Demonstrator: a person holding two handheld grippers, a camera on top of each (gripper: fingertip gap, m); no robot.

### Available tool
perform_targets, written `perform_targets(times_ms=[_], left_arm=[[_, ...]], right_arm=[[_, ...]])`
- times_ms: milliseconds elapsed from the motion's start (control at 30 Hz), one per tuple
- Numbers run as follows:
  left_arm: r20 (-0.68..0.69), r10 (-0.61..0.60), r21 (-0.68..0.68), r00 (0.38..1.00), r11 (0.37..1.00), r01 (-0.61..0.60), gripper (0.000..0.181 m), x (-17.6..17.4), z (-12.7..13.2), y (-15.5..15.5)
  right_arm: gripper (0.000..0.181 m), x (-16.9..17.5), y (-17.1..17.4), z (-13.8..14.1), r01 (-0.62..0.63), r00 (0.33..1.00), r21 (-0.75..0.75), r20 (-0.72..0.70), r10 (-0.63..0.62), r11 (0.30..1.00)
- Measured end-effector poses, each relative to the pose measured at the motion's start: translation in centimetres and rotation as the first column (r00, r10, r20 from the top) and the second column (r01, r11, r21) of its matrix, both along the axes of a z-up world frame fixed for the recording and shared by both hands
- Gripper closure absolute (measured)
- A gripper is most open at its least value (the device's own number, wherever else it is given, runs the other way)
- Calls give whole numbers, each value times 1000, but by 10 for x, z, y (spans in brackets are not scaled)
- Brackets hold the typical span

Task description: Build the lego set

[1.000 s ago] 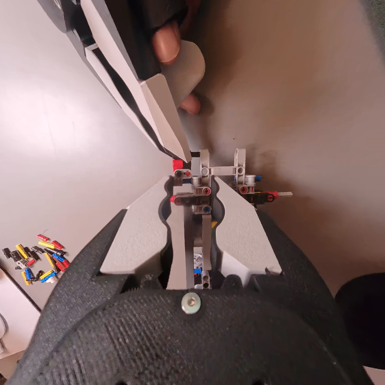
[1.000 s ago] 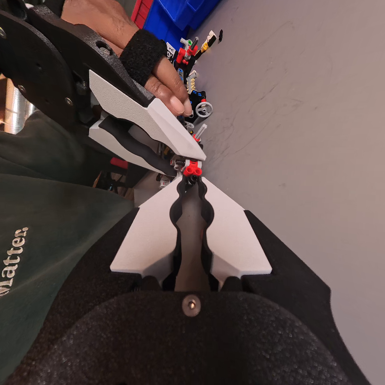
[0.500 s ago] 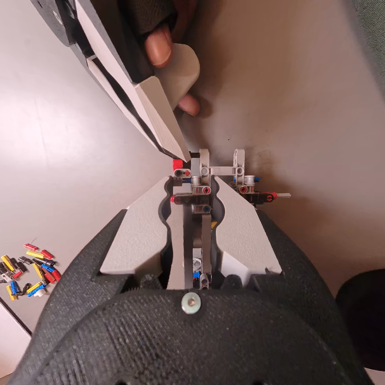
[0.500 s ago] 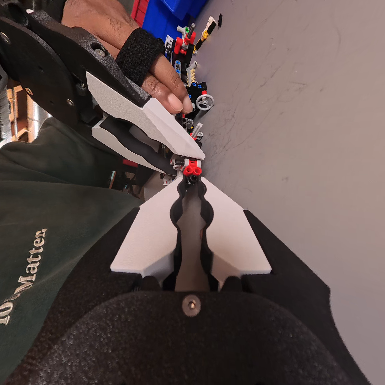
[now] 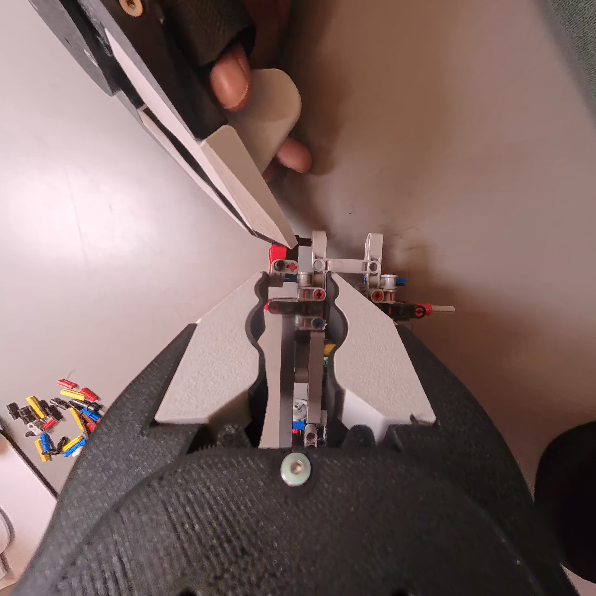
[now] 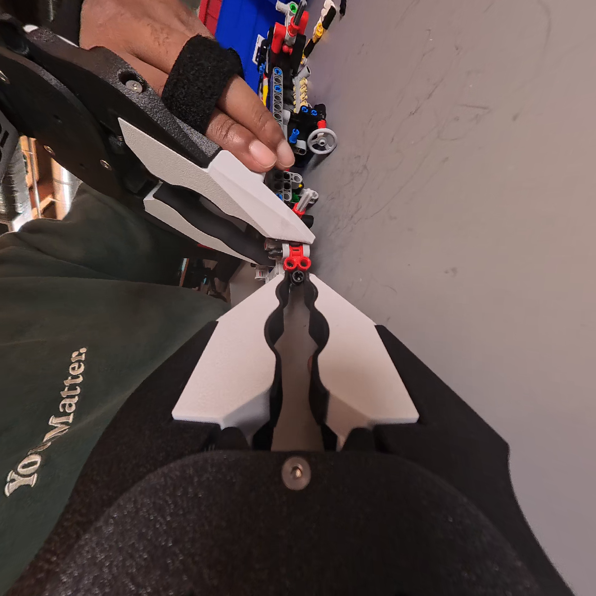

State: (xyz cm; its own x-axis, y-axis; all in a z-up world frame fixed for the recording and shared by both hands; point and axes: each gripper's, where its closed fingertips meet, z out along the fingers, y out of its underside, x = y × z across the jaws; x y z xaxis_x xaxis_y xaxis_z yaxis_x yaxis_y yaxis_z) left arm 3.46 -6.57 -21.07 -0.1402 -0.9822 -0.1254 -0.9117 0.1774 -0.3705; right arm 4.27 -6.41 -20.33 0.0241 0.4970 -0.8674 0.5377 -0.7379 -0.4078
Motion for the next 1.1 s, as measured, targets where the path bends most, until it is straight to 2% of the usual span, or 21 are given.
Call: perform_targets(times_ms=[33, 267, 533, 1100], left_arm=[[6, 1, 6, 1000, 1000, -1, 147, 0, 1, 0], [22, -13, 28, 1000, 1000, 12, 147, 1, 2, 0], [9, -47, 37, 999, 998, 47, 150, -1, 2, -3], [56, -59, 70, 997, 996, 55, 151, -5, 5, -5]], right_arm=[[176, 0, 0, 0, -2, 1000, -2, 1, 2, 1000], [177, 1, -2, 1, -11, 1000, -40, -1, 11, 999], [177, 0, -5, 3, -53, 999, -156, 0, 54, 986], [177, -5, -8, 8, 29, 999, -220, -36, -38, 975]])
